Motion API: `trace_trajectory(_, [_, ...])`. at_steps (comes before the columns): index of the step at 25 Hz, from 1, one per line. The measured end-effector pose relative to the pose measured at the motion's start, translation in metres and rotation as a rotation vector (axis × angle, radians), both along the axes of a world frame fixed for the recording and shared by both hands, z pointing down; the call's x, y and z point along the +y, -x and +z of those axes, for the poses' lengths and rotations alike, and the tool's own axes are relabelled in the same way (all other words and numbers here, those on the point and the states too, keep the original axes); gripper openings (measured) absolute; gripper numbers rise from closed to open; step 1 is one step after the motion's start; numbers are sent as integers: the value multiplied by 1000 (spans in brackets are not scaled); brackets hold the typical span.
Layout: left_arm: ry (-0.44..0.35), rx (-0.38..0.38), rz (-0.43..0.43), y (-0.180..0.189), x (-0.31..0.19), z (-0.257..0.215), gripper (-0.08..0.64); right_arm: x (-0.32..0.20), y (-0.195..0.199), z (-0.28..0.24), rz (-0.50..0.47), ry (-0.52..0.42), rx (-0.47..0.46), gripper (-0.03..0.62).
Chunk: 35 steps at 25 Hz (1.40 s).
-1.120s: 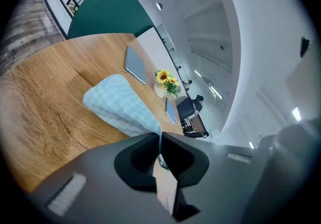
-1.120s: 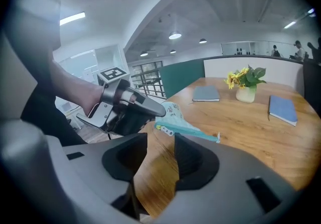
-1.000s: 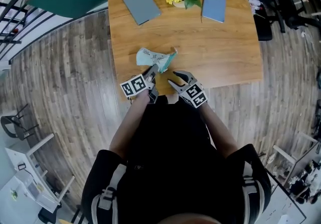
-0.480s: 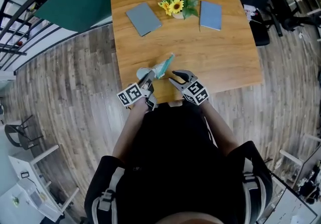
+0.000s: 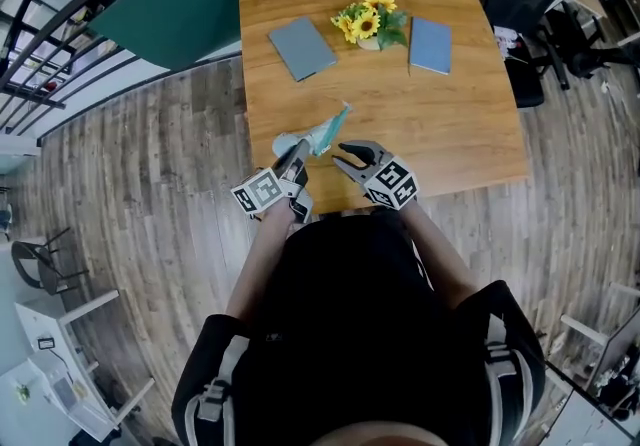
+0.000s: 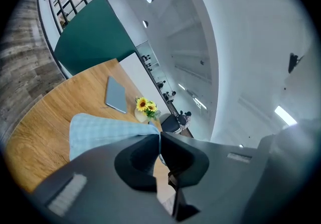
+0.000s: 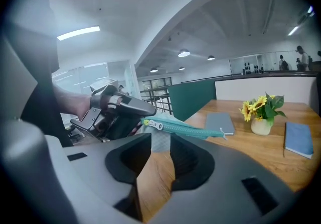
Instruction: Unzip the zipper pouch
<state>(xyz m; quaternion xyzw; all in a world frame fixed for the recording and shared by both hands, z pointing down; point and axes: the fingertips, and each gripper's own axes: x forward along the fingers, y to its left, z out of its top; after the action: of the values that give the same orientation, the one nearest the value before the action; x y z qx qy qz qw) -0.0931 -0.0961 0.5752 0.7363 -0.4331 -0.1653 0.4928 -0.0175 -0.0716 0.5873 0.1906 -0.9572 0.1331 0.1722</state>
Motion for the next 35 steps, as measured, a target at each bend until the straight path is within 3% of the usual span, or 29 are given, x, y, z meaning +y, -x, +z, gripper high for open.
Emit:
trace_trajectory(8, [-47,-31,41,7,3,-13,9,2,26,-19,-57,-41,-39,117])
trace_trajectory(13, [-66,-34,19,14,1,-15,9,4,33,-23,-80,-49,-42,98])
trace_trajectory(19, [-59,-50,17,18,1,-17,9,3,35,-27,-89,-48,-48,78])
trace_trajectory(24, [-40,-34,9,22,2,-14,9,4,36,-30,-99,-26,-75,22])
trace_trajectory(35, [-35,-37,14,16,2,-12,9,10,40,-28,-120,-25,-68,12])
